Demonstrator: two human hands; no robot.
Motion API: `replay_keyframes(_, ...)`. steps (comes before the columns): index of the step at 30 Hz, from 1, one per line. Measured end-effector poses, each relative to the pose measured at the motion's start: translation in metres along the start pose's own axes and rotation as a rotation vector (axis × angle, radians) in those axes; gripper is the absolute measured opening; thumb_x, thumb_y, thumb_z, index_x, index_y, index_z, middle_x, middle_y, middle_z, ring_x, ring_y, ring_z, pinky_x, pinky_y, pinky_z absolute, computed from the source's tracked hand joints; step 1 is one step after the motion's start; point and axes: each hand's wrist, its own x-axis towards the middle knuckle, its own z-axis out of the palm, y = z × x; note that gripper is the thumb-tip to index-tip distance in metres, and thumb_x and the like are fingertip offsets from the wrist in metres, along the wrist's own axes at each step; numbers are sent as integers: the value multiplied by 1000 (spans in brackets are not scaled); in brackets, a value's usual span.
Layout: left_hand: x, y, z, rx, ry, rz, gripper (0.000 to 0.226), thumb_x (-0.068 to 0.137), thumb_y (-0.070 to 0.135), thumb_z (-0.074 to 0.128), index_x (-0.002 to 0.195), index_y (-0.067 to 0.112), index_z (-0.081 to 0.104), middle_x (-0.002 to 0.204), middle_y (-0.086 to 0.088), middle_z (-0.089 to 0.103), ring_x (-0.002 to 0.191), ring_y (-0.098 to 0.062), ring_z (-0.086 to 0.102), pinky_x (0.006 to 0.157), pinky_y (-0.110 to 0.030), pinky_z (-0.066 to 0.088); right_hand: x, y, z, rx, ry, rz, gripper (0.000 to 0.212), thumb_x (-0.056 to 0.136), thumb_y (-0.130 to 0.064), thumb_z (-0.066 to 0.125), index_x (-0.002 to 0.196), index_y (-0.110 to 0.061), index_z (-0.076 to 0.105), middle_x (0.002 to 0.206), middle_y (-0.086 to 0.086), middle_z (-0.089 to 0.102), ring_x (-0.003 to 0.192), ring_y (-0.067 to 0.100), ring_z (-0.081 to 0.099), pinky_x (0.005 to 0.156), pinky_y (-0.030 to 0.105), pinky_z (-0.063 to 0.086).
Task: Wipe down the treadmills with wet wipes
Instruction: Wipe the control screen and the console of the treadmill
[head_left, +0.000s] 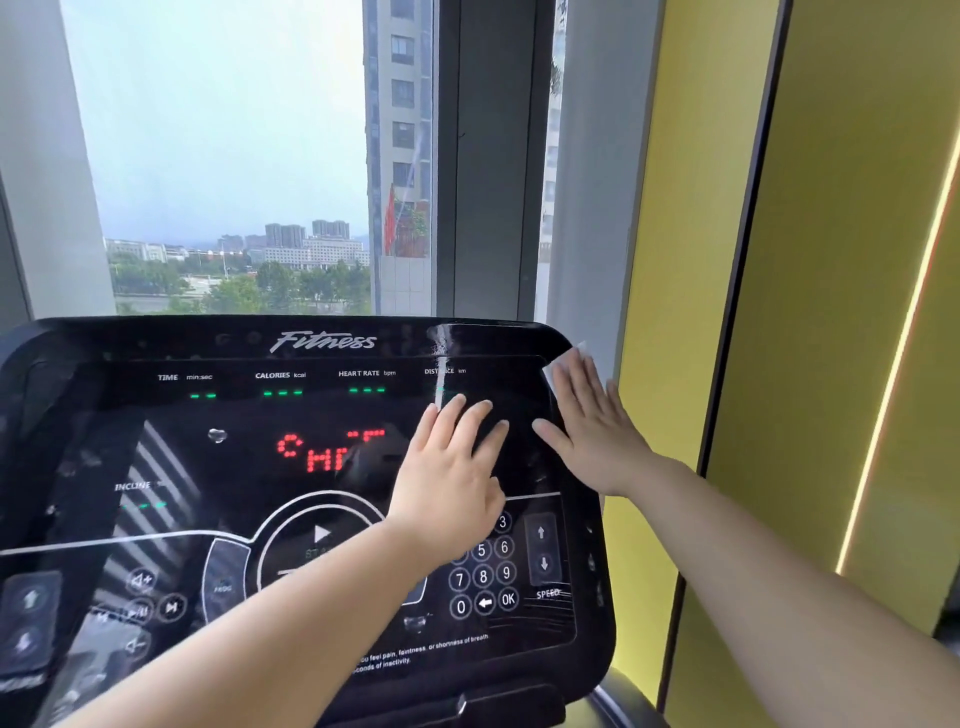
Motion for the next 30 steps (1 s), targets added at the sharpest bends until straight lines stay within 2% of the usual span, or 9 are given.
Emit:
replay_keyframes(3,-4,1,1,-11,5,-7,58,72,32,36,117,11,66,123,-11,60,117,-36,55,100,-53,41,-1,-4,6,19,23,-4,68,99,-52,14,127,-27,-43,141,-2,-50,131,11,-44,115,39,-19)
replay_keyframes(8,-12,-1,6,1,-57,-20,59,73,33,34,117,11,67,123,-11,60,119,-36,55,100,-54,43,-27,2,24,-64,-50,-31,70,100,-50,14,131,-21,-42,134,-2,-55,129,11,-47,115,38,-19)
replay_keyframes(13,-10,-1,7,24,-66,-24,59,73,35,33,116,11,67,121,-10,62,118,-35,55,99,-53,43,-17,2,10,-75,-31,-29,69,100,-50,13,136,-20,-37,143,0,-47,131,12,-43,116,38,-18)
replay_keyframes(17,-11,-1,11,35,-59,-15,59,73,34,33,115,11,68,122,-12,61,119,-37,54,99,-54,43,-24,-3,23,-20,-14,-33,71,100,-50,15,134,-20,-39,140,0,-50,130,11,-45,114,33,-20)
replay_keyframes(22,-14,2,11,11,-17,2,57,76,35,35,118,11,66,125,-14,59,121,-39,53,97,-57,42,-51,7,39,-39,-87,-112,76,81,-64,-3,136,-23,-36,138,-8,-52,128,2,-45,111,23,-20)
replay_keyframes(26,-14,3,11,5,4,17,57,76,35,35,116,11,67,126,-14,59,121,-39,53,97,-57,41,-37,7,24,-6,-74,-124,62,100,-46,13,136,-25,-33,141,-8,-46,131,4,-42,113,24,-18)
replay_keyframes(30,-21,8,15,23,-11,18,57,76,36,36,115,11,68,125,-15,59,121,-39,52,99,-57,40,-29,4,22,17,-45,-133,63,103,-42,17,136,-23,-33,143,-5,-45,134,8,-39,112,25,-18)
